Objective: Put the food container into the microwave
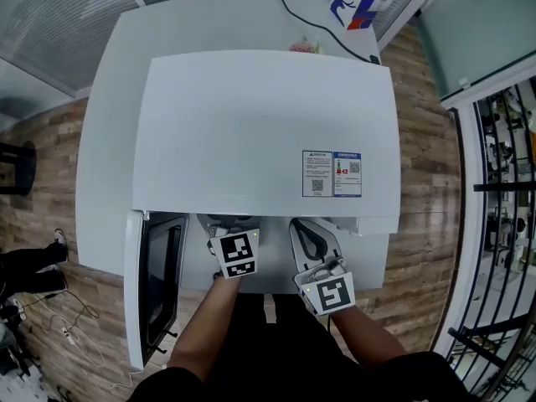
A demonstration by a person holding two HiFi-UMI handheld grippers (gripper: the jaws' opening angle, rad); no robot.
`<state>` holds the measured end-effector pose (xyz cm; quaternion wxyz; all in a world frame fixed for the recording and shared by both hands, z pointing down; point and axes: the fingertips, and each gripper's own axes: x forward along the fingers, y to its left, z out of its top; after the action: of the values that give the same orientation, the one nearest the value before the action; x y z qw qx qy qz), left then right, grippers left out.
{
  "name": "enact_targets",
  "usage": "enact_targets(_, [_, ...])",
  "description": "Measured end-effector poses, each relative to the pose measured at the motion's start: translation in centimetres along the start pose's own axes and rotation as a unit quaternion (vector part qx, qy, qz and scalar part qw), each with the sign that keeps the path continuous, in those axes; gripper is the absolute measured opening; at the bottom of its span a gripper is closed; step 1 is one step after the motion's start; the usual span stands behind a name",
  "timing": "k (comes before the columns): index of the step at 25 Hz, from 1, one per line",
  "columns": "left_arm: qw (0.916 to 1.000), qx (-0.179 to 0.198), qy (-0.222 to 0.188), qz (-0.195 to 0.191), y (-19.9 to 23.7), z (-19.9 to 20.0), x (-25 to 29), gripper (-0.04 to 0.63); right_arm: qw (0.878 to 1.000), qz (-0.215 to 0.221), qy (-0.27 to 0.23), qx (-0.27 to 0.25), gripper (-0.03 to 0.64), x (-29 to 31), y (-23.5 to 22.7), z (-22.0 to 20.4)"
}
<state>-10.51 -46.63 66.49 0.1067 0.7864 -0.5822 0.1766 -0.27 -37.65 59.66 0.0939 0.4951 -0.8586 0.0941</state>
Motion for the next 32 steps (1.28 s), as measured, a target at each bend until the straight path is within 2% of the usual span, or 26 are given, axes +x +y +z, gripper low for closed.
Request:
enact_targets(8, [0.9997, 0.001, -0.019, -0.013, -0.4, 0.8, -3.4, 0.525, 1.0, 0.001, -0.01, -0.02, 0.006, -0.9, 0.9, 1.4])
enact_targets(15, [0.9988, 0.014, -0.04, -0.026, -1.2, 2.9, -8.2, 0.512, 0.998, -0.001, -0.038, -0.046, 0.006, -2.3, 2.2, 5.6])
enact_targets(17, [0.9985, 0.015, -0.045, -0.026, -1.3, 3.7, -9.5, 0.448, 0.998, 0.004, -0.044, -0.051, 0.006, -2.8, 2.5, 6.4])
enact_targets(21, [0.9981, 0.013, -0.06, -0.009, -1.1, 5.0, -12.1, 0.24, 0.997, 0.017, -0.058, -0.05, 0.006, -3.9, 3.4, 6.9])
enact_targets(25, [0.9975, 0.016, -0.068, 0.01, -0.7, 5.9, -13.8, 0.105, 0.995, 0.019, -0.077, -0.053, 0.006, -4.2, 4.0, 8.7])
enact_targets(27, [0.997, 0.021, -0.074, 0.006, -1.0, 6.4, -14.5, 0.025, 0.994, 0.023, -0.091, -0.055, 0.006, -4.5, 4.2, 9.7])
enact_targets(28, [0.9968, 0.023, -0.077, -0.002, -1.3, 6.7, -14.6, 0.006, 0.994, 0.022, -0.096, -0.056, 0.006, -4.7, 4.2, 10.3])
enact_targets(32, [0.995, 0.019, -0.093, -0.03, -1.9, 8.4, -14.9, 0.005, 0.991, 0.016, -0.118, -0.065, 0.006, -4.9, 4.1, 12.5])
